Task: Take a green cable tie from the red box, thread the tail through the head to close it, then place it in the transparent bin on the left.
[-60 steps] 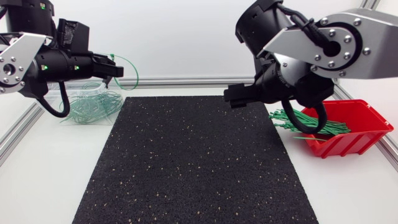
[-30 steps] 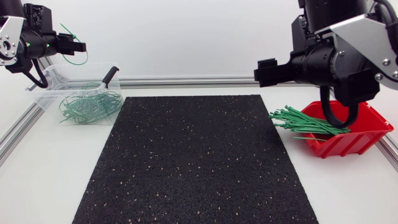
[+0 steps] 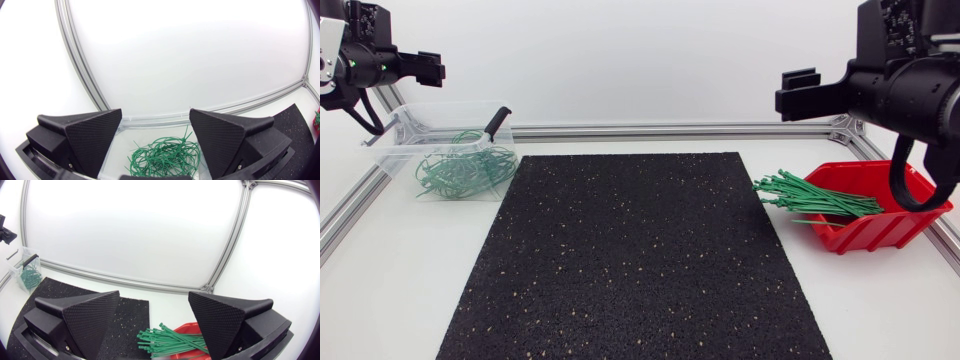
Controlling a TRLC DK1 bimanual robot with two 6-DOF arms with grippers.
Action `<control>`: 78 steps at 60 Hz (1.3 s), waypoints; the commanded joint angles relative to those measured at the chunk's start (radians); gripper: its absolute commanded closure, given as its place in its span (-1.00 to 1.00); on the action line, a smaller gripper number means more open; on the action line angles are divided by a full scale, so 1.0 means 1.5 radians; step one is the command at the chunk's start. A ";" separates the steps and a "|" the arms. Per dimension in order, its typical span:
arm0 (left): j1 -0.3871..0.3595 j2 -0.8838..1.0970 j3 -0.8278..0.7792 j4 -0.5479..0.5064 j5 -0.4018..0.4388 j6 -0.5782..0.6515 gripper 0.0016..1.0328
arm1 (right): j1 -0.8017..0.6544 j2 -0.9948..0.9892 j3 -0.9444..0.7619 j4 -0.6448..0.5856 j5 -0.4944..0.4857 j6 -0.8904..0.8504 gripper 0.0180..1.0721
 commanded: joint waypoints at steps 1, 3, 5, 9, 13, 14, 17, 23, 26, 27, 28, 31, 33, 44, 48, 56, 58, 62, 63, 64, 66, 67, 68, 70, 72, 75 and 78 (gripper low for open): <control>-0.004 -0.023 0.018 -0.004 -0.007 0.014 -0.94 | -0.015 -0.023 -0.018 0.034 0.003 -0.036 -0.91; -0.002 -0.027 0.023 -0.009 -0.012 0.015 -0.94 | -0.028 -0.026 -0.018 0.049 0.002 -0.036 -0.91; -0.001 -0.028 0.029 -0.016 -0.012 0.015 -0.94 | -0.039 -0.027 -0.019 0.060 -0.002 -0.042 -0.91; 0.001 -0.035 0.043 -0.037 -0.012 0.015 -0.94 | -0.070 -0.035 -0.030 0.101 -0.029 -0.077 -0.91; 0.005 -0.048 0.037 -0.040 -0.012 0.015 -0.94 | -0.108 -0.033 -0.034 0.127 -0.048 -0.091 -0.91; 0.006 -0.052 0.035 -0.041 -0.012 0.015 -0.94 | -0.119 -0.031 -0.032 0.127 -0.053 -0.091 -0.91; 0.007 -0.062 0.032 -0.046 -0.012 0.015 -0.94 | -0.143 -0.031 -0.031 0.129 -0.077 -0.091 -0.91; 0.014 -0.094 0.023 -0.049 -0.012 0.016 -0.94 | -0.186 -0.032 -0.025 0.130 -0.101 -0.092 -0.91; 0.020 -0.109 0.019 -0.058 -0.012 0.016 -0.94 | -0.202 -0.039 -0.024 0.132 -0.106 -0.092 -0.91; 0.021 -0.113 0.018 -0.059 -0.012 0.016 -0.94 | -0.205 -0.041 -0.024 0.132 -0.110 -0.092 -0.91; 0.023 -0.118 0.016 -0.061 -0.012 0.016 -0.94 | -0.209 -0.045 -0.025 0.132 -0.117 -0.092 -0.91; 0.024 -0.141 -0.002 -0.062 -0.012 0.016 -0.94 | -0.225 -0.059 -0.029 0.132 -0.132 -0.092 -0.91; 0.024 -0.152 -0.013 -0.061 -0.012 0.016 -0.94 | -0.232 -0.067 -0.034 0.133 -0.137 -0.092 -0.91; 0.024 -0.246 -0.095 -0.057 -0.011 0.010 -0.93 | -0.249 -0.135 -0.079 0.143 -0.137 -0.093 -0.90; 0.020 -0.275 -0.129 -0.051 -0.011 0.009 -0.93 | -0.250 -0.166 -0.100 0.143 -0.137 -0.099 -0.90; 0.007 -0.344 -0.210 -0.038 -0.011 -0.006 -0.93 | -0.258 -0.233 -0.147 0.145 -0.138 -0.104 -0.90; -0.001 -0.359 -0.225 -0.035 -0.011 -0.006 -0.93 | -0.259 -0.246 -0.156 0.144 -0.138 -0.104 -0.90; -0.010 -0.399 -0.261 -0.030 -0.011 -0.014 -0.93 | -0.259 -0.282 -0.183 0.144 -0.139 -0.103 -0.90; -0.011 -0.402 -0.265 -0.030 -0.011 -0.015 -0.93 | -0.259 -0.289 -0.189 0.145 -0.139 -0.101 -0.90; -0.012 -0.413 -0.273 -0.030 -0.011 -0.021 -0.93 | -0.259 -0.297 -0.193 0.145 -0.139 -0.100 -0.90; -0.014 -0.428 -0.287 -0.031 -0.011 -0.026 -0.93 | -0.259 -0.312 -0.202 0.146 -0.139 -0.099 -0.90; -0.016 -0.437 -0.296 -0.031 -0.011 -0.027 -0.93 | -0.259 -0.320 -0.209 0.144 -0.138 -0.098 -0.90; -0.017 -0.444 -0.302 -0.031 -0.011 -0.028 -0.93 | -0.259 -0.327 -0.213 0.144 -0.138 -0.097 -0.90; -0.019 -0.459 -0.315 -0.032 -0.011 -0.035 -0.93 | -0.259 -0.342 -0.222 0.144 -0.138 -0.095 -0.90; -0.018 -0.469 -0.326 -0.032 -0.011 -0.039 -0.93 | -0.259 -0.353 -0.229 0.143 -0.138 -0.094 -0.90; -0.018 -0.493 -0.344 -0.032 -0.011 -0.045 -0.93 | -0.258 -0.374 -0.241 0.139 -0.138 -0.089 -0.90; -0.019 -0.511 -0.360 -0.033 -0.011 -0.049 -0.93 | -0.255 -0.391 -0.259 0.139 -0.138 -0.088 -0.90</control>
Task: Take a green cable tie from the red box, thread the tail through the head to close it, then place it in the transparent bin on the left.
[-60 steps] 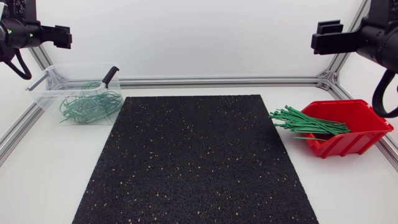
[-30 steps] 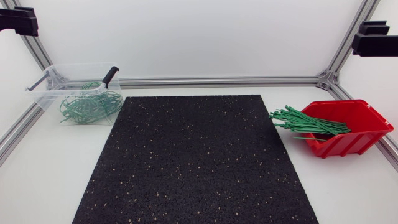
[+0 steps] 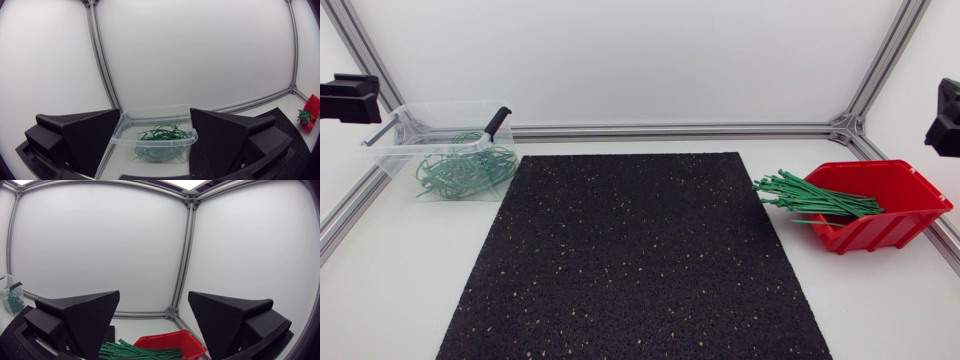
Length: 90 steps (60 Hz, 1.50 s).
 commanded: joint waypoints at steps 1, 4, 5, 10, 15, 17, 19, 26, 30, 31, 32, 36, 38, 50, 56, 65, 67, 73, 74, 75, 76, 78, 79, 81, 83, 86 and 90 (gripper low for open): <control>-0.006 -0.042 -0.041 0.007 -0.001 -0.022 -0.93 | -0.001 -0.030 -0.039 0.004 0.002 0.000 -0.90; -0.007 -0.060 -0.060 0.008 -0.001 -0.027 -0.93 | -0.001 -0.047 -0.057 0.008 0.002 0.002 -0.90; -0.007 -0.066 -0.067 0.008 -0.001 -0.028 -0.93 | 0.000 -0.051 -0.061 0.008 0.002 0.003 -0.90; -0.015 -0.099 -0.101 0.010 -0.001 -0.037 -0.93 | 0.002 -0.081 -0.088 0.008 0.002 0.003 -0.90; -0.029 -0.135 -0.134 0.015 -0.002 -0.043 -0.93 | 0.003 -0.110 -0.116 0.006 -0.003 0.003 -0.90; -0.031 -0.148 -0.145 0.018 -0.002 -0.045 -0.93 | 0.002 -0.117 -0.127 0.008 -0.011 0.007 -0.90; -0.034 -0.159 -0.153 0.020 -0.001 -0.046 -0.93 | 0.000 -0.124 -0.139 0.010 -0.019 0.010 -0.90; -0.038 -0.195 -0.177 0.020 -0.002 -0.060 -0.93 | -0.007 -0.150 -0.180 0.017 -0.048 0.024 -0.89; -0.038 -0.212 -0.194 0.020 -0.002 -0.060 -0.93 | -0.010 -0.163 -0.202 0.021 -0.063 0.031 -0.86; -0.038 -0.218 -0.201 0.021 -0.002 -0.060 -0.93 | -0.011 -0.167 -0.208 0.022 -0.067 0.033 -0.86; -0.038 -0.223 -0.206 0.021 -0.002 -0.060 -0.93 | -0.012 -0.172 -0.216 0.024 -0.073 0.036 -0.84; -0.038 -0.239 -0.219 0.022 -0.002 -0.062 -0.93 | -0.016 -0.186 -0.239 0.028 -0.089 0.043 -0.84; -0.038 -0.246 -0.227 0.021 -0.002 -0.064 -0.93 | -0.017 -0.193 -0.251 0.030 -0.097 0.047 -0.84; -0.042 -0.301 -0.290 0.030 0.002 -0.071 -0.93 | -0.028 -0.235 -0.318 0.041 -0.144 0.070 -0.84; -0.047 -0.331 -0.324 0.035 0.006 -0.077 -0.93 | -0.033 -0.256 -0.352 0.047 -0.168 0.081 -0.83; -0.055 -0.376 -0.376 0.042 0.012 -0.086 -0.93 | -0.041 -0.289 -0.404 0.056 -0.204 0.098 -0.77; -0.057 -0.386 -0.386 0.043 0.014 -0.088 -0.93 | -0.043 -0.295 -0.415 0.058 -0.211 0.101 -0.73; -0.063 -0.416 -0.421 0.048 0.018 -0.094 -0.93 | -0.047 -0.312 -0.441 0.062 -0.229 0.110 -0.72; -0.063 -0.421 -0.427 0.049 0.019 -0.095 -0.93 | -0.047 -0.312 -0.441 0.062 -0.229 0.110 -0.72; -0.064 -0.426 -0.433 0.049 0.019 -0.096 -0.93 | -0.047 -0.312 -0.441 0.062 -0.229 0.110 -0.72; -0.065 -0.432 -0.439 0.050 0.020 -0.097 -0.93 | -0.047 -0.312 -0.441 0.062 -0.229 0.110 -0.73; -0.067 -0.442 -0.451 0.052 0.022 -0.099 -0.93 | -0.047 -0.312 -0.441 0.062 -0.229 0.110 -0.72; -0.068 -0.447 -0.456 0.053 0.022 -0.100 -0.93 | -0.047 -0.312 -0.441 0.062 -0.229 0.110 -0.73; -0.070 -0.457 -0.467 0.054 0.024 -0.102 -0.93 | -0.047 -0.312 -0.441 0.062 -0.229 0.110 -0.72; -0.072 -0.467 -0.479 0.056 0.025 -0.104 -0.93 | -0.047 -0.312 -0.441 0.062 -0.229 0.110 -0.72; -0.074 -0.483 -0.498 0.058 0.027 -0.107 -0.93 | -0.047 -0.312 -0.441 0.062 -0.229 0.110 -0.72; -0.078 -0.505 -0.522 0.062 0.030 -0.112 -0.93 | -0.047 -0.312 -0.441 0.062 -0.229 0.110 -0.72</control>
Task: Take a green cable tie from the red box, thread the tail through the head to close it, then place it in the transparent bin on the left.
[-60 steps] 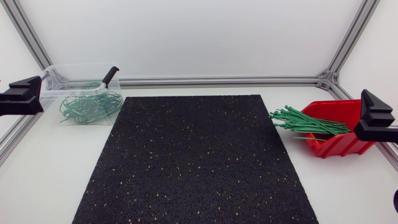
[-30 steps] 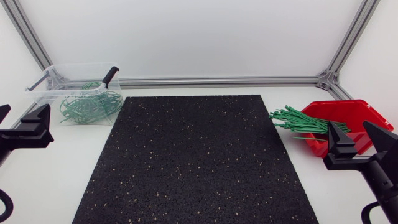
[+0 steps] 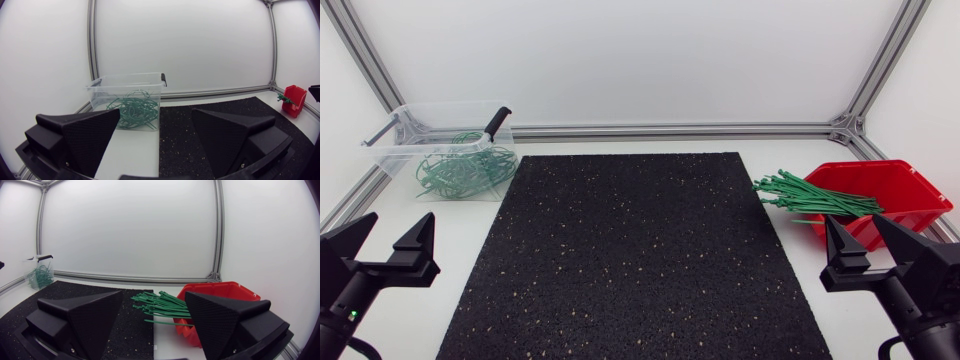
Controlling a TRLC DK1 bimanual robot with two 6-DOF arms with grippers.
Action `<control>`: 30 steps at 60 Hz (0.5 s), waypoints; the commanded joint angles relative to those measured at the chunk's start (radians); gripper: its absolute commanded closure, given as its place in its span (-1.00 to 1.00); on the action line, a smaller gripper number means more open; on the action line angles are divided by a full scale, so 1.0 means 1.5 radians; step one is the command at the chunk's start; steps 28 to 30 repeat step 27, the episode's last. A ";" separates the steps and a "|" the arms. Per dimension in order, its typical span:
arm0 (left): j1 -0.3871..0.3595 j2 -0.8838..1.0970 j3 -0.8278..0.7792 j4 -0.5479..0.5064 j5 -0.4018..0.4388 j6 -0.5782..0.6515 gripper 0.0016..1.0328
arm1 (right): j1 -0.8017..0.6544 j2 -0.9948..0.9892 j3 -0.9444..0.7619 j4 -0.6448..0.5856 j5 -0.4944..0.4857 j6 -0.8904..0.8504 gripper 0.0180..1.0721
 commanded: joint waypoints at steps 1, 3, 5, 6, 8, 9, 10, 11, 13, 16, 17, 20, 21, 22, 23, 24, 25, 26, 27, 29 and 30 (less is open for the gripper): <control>-0.008 -0.028 -0.037 0.012 0.007 -0.020 -0.93 | -0.003 -0.004 -0.015 0.010 -0.002 0.014 -0.72; -0.009 -0.037 -0.048 0.014 0.009 -0.022 -0.93 | -0.003 -0.004 -0.015 0.010 -0.002 0.014 -0.72; -0.011 -0.047 -0.059 0.015 0.010 -0.024 -0.93 | -0.003 -0.004 -0.015 0.010 -0.002 0.014 -0.73; -0.012 -0.053 -0.066 0.016 0.011 -0.025 -0.93 | -0.003 -0.004 -0.015 0.010 -0.002 0.014 -0.72; -0.014 -0.063 -0.077 0.018 0.012 -0.027 -0.93 | -0.003 -0.004 -0.015 0.010 -0.002 0.014 -0.72; -0.015 -0.068 -0.082 0.018 0.013 -0.028 -0.93 | -0.003 -0.004 -0.015 0.010 -0.002 0.014 -0.72; -0.015 -0.069 -0.084 0.018 0.013 -0.028 -0.93 | -0.003 -0.004 -0.015 0.010 -0.002 0.014 -0.72; -0.016 -0.077 -0.093 0.020 0.014 -0.030 -0.93 | -0.003 -0.004 -0.015 0.010 -0.002 0.014 -0.72; -0.018 -0.086 -0.103 0.021 0.015 -0.031 -0.93 | -0.003 -0.004 -0.015 0.010 -0.002 0.014 -0.72; -0.018 -0.086 -0.103 0.021 0.015 -0.031 -0.93 | -0.003 -0.004 -0.015 0.010 -0.002 0.014 -0.73; -0.018 -0.086 -0.103 0.021 0.015 -0.031 -0.93 | -0.003 -0.004 -0.015 0.010 -0.002 0.014 -0.73; -0.018 -0.086 -0.103 0.021 0.015 -0.031 -0.93 | -0.003 -0.004 -0.015 0.010 -0.002 0.014 -0.73; -0.018 -0.086 -0.103 0.021 0.015 -0.031 -0.93 | -0.003 -0.004 -0.015 0.010 -0.002 0.014 -0.73; -0.018 -0.086 -0.103 0.021 0.015 -0.031 -0.93 | -0.003 -0.004 -0.015 0.010 -0.002 0.014 -0.73; -0.018 -0.086 -0.103 0.021 0.015 -0.031 -0.93 | -0.003 -0.004 -0.015 0.010 -0.002 0.014 -0.73; -0.018 -0.086 -0.103 0.021 0.015 -0.031 -0.93 | -0.003 -0.004 -0.015 0.010 -0.002 0.014 -0.73; -0.018 -0.086 -0.103 0.021 0.015 -0.031 -0.93 | -0.003 -0.004 -0.015 0.010 -0.002 0.014 -0.73; -0.018 -0.086 -0.103 0.021 0.015 -0.031 -0.93 | -0.003 -0.004 -0.015 0.010 -0.002 0.014 -0.73; -0.018 -0.086 -0.103 0.021 0.015 -0.031 -0.93 | -0.003 -0.004 -0.015 0.010 -0.002 0.014 -0.73; -0.018 -0.086 -0.103 0.021 0.015 -0.031 -0.93 | -0.003 -0.004 -0.015 0.010 -0.002 0.014 -0.73; -0.018 -0.086 -0.103 0.021 0.015 -0.031 -0.93 | -0.003 -0.004 -0.015 0.010 -0.002 0.014 -0.73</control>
